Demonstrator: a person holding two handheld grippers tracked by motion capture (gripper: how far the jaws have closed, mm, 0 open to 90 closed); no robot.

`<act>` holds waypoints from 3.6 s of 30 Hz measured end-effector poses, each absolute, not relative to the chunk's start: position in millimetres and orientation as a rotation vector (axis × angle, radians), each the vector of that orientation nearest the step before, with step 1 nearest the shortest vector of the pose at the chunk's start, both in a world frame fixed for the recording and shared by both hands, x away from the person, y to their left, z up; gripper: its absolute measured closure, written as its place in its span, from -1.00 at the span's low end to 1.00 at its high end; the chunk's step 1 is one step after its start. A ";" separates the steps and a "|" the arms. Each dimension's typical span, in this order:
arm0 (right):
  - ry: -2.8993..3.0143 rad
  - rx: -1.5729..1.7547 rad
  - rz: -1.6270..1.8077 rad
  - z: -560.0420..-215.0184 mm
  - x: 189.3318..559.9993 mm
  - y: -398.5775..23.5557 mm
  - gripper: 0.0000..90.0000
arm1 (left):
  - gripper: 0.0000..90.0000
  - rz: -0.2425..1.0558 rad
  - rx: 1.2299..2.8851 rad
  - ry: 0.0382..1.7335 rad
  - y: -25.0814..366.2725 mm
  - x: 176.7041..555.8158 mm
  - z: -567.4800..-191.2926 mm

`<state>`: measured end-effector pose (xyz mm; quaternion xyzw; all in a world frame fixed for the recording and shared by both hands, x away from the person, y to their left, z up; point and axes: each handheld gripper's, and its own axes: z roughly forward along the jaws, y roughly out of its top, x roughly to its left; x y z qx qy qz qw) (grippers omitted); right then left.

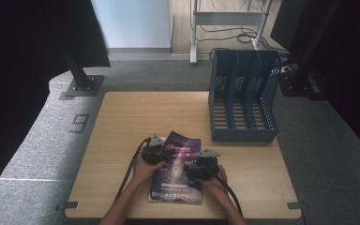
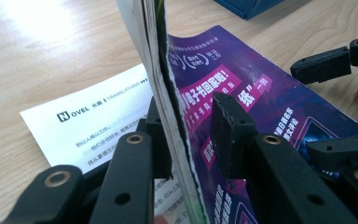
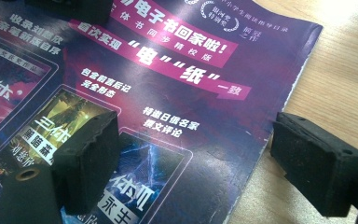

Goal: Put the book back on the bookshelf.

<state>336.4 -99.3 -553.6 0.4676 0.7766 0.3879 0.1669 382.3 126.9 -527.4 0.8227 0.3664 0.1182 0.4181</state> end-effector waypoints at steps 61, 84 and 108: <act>2.143 1.315 1.304 -527.0 335.6 -119.8 -0.58 | 0.96 0.262 1.910 0.682 134.9 348.9 -472.7; 2.172 1.321 1.404 -516.0 358.7 -120.0 -0.70 | 0.96 0.263 1.875 0.636 142.7 337.9 -462.8; 2.174 1.324 1.366 -517.8 357.6 -119.0 -0.19 | 0.96 0.204 1.880 0.744 147.9 354.5 -494.6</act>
